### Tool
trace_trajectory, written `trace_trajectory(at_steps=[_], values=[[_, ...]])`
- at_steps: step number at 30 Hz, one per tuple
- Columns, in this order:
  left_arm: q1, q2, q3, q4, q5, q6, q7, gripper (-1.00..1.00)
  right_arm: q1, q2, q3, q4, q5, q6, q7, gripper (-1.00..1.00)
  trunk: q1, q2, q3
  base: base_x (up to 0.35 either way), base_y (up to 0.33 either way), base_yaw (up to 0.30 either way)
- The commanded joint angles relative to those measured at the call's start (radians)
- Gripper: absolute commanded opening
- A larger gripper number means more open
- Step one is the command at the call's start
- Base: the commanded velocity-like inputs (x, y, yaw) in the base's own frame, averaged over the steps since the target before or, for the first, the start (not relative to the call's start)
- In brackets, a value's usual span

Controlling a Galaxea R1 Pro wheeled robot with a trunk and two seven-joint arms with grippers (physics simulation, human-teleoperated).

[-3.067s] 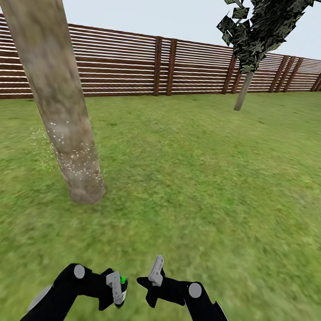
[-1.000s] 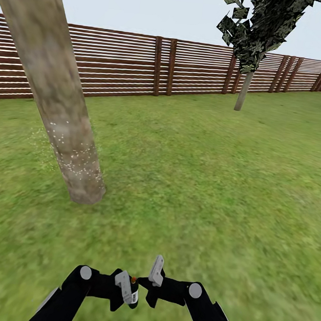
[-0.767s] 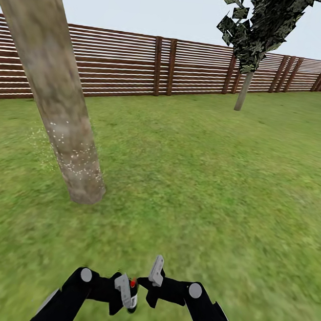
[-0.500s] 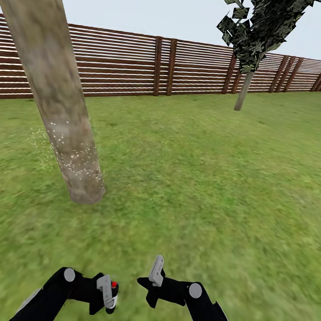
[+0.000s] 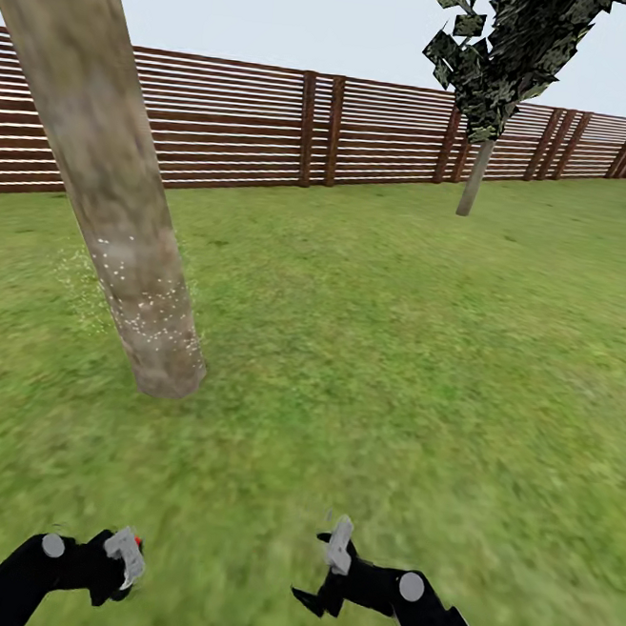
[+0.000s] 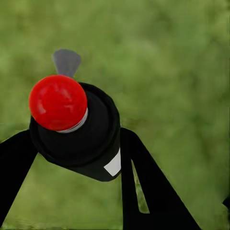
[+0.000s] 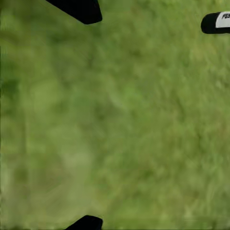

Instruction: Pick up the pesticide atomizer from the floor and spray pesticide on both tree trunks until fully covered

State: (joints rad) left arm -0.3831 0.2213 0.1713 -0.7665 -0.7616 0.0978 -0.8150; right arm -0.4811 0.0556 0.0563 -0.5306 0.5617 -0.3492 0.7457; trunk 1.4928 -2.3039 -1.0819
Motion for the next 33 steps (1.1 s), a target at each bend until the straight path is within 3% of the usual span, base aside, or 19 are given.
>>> trace_trajectory(at_steps=[1, 3, 4, 6, 7, 9, 10, 12, 13, 15, 17, 18, 22, 24, 25, 26, 33], values=[[0.000, -0.021, 0.070, 0.062, 0.050, -0.002, 0.073, -1.00, 0.000, -0.015, -0.002, 0.075, -0.004, 0.000, -0.102, 1.00, 0.000, 0.000, 0.000, 0.000, 0.000, 0.000], [0.000, -0.041, 0.135, 0.164, 0.139, -0.066, 0.211, -1.00, 0.001, -0.022, -0.002, 0.210, -0.005, -0.001, -0.264, 1.00, 0.000, 0.000, 0.000, 0.000, 0.000, 0.000], [0.000, -0.048, 0.152, 0.252, 0.214, -0.157, 0.315, -1.00, 0.002, -0.024, -0.002, 0.302, -0.006, -0.005, -0.363, 1.00, 0.000, 0.000, 0.000, 0.000, 0.000, 0.000], [0.000, -0.051, 0.160, 0.409, 0.331, -0.272, 0.481, -1.00, 0.003, -0.025, -0.003, 0.381, -0.006, -0.029, -0.518, 1.00, 0.000, 0.000, 0.000, 0.000, 0.000, 0.000], [0.001, -0.051, 0.162, 0.489, 0.380, -0.335, 0.574, -1.00, 0.011, -0.025, -0.002, 0.399, -0.006, -0.038, -0.666, 1.00, 0.000, 0.000, 0.000, 0.000, 0.000, 0.000], [0.003, -0.068, 0.162, 0.551, 0.414, -0.387, 0.635, -1.00, 0.019, -0.023, -0.002, 0.409, -0.009, -0.046, -0.866, 1.00, 0.000, 0.000, 0.000, 0.000, 0.000, 0.000], [0.008, -0.106, 0.163, 0.574, 0.422, -0.402, 0.651, -1.00, 0.033, -0.022, -0.011, 0.411, -0.032, -0.073, -0.969, 1.00, 0.000, 0.000, 0.000, 0.000, 0.000, 0.000], [0.025, -0.120, 0.185, 0.583, 0.454, -0.409, 0.678, -1.00, 0.062, -0.021, -0.051, 0.412, -0.147, -0.136, -1.009, 1.00, 0.000, 0.000, 0.000, 0.000, 0.000, 0.000], [0.030, -0.123, 0.209, 0.584, 0.490, -0.412, 0.703, -1.00, 0.072, -0.022, -0.064, 0.412, -0.235, -0.165, -1.017, 1.00, 0.000, 0.000, 0.000, 0.000, 0.000, 0.000], [0.036, -0.121, 0.230, 0.585, 0.522, -0.414, 0.720, -1.00, 0.077, -0.023, -0.071, 0.413, -0.302, -0.181, -1.021, 1.00, 0.000, 0.000, 0.000, 0.000, 0.000, 0.000], [0.067, -0.118, 0.285, 0.574, 0.575, -0.445, 0.762, -1.00, 0.084, -0.024, -0.073, 0.417, -0.324, -0.187, -1.022, 1.00, 0.000, 0.000, 0.000, 0.000, 0.000, 0.000], [0.070, -0.118, 0.295, 0.573, 0.581, -0.457, 0.783, -1.00, 0.085, -0.025, -0.073, 0.417, -0.325, -0.187, -1.021, 1.00, 0.000, 0.000, 0.000, 0.000, 0.000, 0.000], [0.074, -0.122, 0.294, 0.577, 0.581, -0.470, 0.797, -1.00, 0.085, -0.023, -0.076, 0.412, -0.330, -0.191, -1.022, 1.00, 0.000, 0.000, 0.000, 0.000, 0.000, 0.000], [0.088, -0.110, 0.303, 0.570, 0.587, -0.474, 0.800, -1.00, 0.085, -0.029, -0.086, 0.410, -0.330, -0.194, -1.023, 1.00, 0.000, 0.000, 0.000, 0.000, 0.000, 0.000], [0.090, -0.096, 0.305, 0.570, 0.589, -0.475, 0.807, -1.00, 0.085, -0.042, -0.195, 0.408, -0.329, -0.195, -1.023, 1.00, 0.000, 0.000, 0.000, -0.078, -0.061, 0.000], [0.091, -0.095, 0.306, 0.570, 0.590, -0.475, 0.808, -1.00, 0.085, -0.042, -0.224, 0.408, -0.329, -0.195, -1.023, 1.00, 0.000, 0.000, 0.000, -0.189, -0.147, 0.000], [0.091, -0.094, 0.307, 0.570, 0.588, -0.487, 0.809, -1.00, 0.085, -0.042, -0.242, 0.411, -0.326, -0.195, -1.017, 1.00, 0.000, 0.000, 0.000, -0.263, -0.195, 0.047]])
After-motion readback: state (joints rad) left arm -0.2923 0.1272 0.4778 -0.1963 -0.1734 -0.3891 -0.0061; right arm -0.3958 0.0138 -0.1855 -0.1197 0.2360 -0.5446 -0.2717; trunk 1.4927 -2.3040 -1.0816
